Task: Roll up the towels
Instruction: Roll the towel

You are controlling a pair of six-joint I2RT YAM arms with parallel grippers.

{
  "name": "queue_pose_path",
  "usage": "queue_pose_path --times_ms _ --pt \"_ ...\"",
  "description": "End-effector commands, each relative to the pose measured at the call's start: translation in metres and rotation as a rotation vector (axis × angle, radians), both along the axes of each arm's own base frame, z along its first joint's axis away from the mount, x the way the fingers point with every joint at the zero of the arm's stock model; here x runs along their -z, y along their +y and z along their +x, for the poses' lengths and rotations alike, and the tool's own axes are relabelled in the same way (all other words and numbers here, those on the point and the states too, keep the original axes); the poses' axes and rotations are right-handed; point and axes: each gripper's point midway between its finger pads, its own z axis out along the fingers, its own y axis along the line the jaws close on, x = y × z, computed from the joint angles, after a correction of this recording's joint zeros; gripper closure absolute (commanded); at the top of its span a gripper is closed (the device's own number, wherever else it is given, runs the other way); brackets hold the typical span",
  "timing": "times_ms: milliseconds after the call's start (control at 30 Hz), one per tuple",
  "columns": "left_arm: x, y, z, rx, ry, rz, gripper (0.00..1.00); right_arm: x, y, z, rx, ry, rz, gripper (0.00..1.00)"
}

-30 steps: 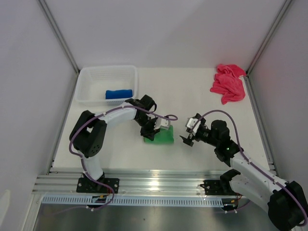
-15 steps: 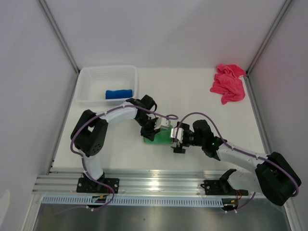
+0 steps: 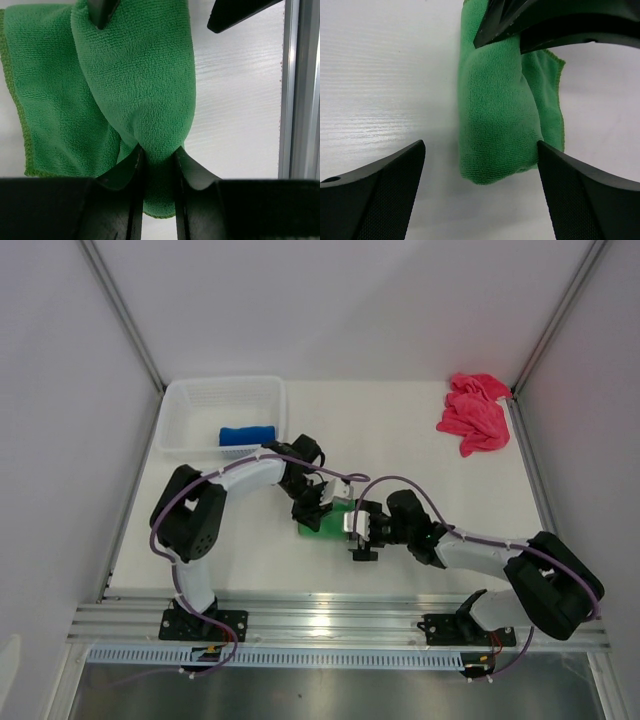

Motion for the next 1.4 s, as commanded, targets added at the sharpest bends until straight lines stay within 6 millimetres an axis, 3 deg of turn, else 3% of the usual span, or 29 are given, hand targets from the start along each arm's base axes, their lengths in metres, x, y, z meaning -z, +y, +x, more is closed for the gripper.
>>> queue_pose_path --times_ms 0,233,267,367,633,933,1133,1200,1233,1367 --pt "-0.010 -0.006 0.005 0.005 0.014 -0.049 0.82 -0.010 0.013 0.009 -0.016 -0.032 0.035 0.09" --pt "-0.013 -0.005 0.004 -0.002 0.037 -0.061 0.80 -0.010 0.015 0.014 0.028 0.021 0.024 0.35" --pt "-0.013 -0.005 0.003 -0.006 0.046 -0.063 0.78 -0.004 0.014 0.013 0.034 0.051 0.003 0.45" --pt "-0.014 -0.005 0.004 -0.023 0.057 -0.062 0.74 -0.006 0.018 0.016 0.047 0.105 -0.013 0.61" --pt "-0.019 -0.001 0.003 -0.105 0.111 -0.071 0.67 -0.008 0.014 0.012 0.063 0.164 -0.076 0.80" --pt "-0.031 0.003 0.009 -0.180 0.111 -0.099 0.55 -0.004 0.006 0.002 0.077 0.247 -0.140 0.92" --pt "-0.048 0.011 0.011 -0.204 0.111 -0.158 0.51 -0.003 0.003 -0.003 0.094 0.332 -0.149 0.95" --pt "-0.052 0.015 0.006 -0.209 0.141 -0.169 0.50 -0.006 0.003 -0.005 0.097 0.369 -0.133 0.95" --pt "-0.056 0.016 0.003 -0.205 0.137 -0.177 0.43 -0.007 0.002 -0.006 0.099 0.382 -0.129 0.96" --pt "-0.057 0.018 -0.007 -0.204 0.133 -0.193 0.40 -0.010 0.001 -0.013 0.110 0.456 -0.097 0.96"
